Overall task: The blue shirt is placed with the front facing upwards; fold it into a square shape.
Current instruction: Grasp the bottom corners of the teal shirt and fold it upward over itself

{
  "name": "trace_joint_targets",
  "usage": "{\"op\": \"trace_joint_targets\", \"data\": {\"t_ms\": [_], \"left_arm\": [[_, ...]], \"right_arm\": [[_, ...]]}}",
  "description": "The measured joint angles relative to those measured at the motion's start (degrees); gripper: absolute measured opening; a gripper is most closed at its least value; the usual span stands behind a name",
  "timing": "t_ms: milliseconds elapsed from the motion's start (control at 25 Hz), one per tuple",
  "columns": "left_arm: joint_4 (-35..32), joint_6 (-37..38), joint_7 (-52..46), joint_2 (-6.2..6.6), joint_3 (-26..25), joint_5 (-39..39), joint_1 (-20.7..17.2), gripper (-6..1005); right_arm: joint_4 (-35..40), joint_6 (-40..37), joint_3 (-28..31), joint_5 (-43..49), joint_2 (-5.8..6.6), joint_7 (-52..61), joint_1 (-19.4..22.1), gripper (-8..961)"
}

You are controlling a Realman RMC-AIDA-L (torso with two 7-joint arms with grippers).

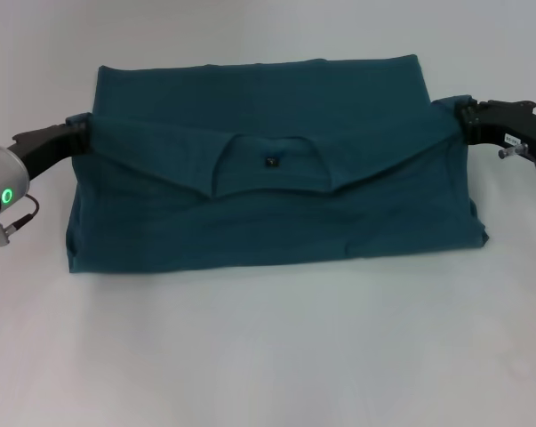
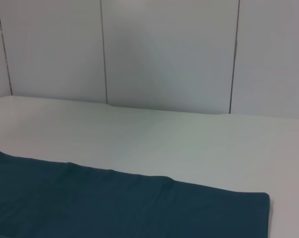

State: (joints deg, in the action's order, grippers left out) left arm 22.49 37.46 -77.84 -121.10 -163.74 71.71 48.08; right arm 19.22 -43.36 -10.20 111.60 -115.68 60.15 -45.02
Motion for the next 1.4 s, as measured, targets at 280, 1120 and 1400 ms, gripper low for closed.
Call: {"op": "trace_joint_targets", "data": {"t_ms": [280, 1120, 1400], "left_arm": [[-0.09, -0.81, 0.63, -0.01, 0.09, 1.2, 0.09, 48], [-1.4, -2.13, 2.1, 0.0, -0.07, 1.55, 1.07, 53], [-1.56, -3.73, 2.16, 0.0, 0.2, 3.6, 1.01, 55]], "right_arm": [[-0.05, 0.7, 0.0, -1.38, 0.34, -0.03, -0.06, 70], [-0.06, 2.48, 0.0, -1.38, 0.16, -0.12, -0.32, 136], [-0.12, 5.24, -0.43, -1.38, -0.25, -0.09, -1.38, 158]]}}
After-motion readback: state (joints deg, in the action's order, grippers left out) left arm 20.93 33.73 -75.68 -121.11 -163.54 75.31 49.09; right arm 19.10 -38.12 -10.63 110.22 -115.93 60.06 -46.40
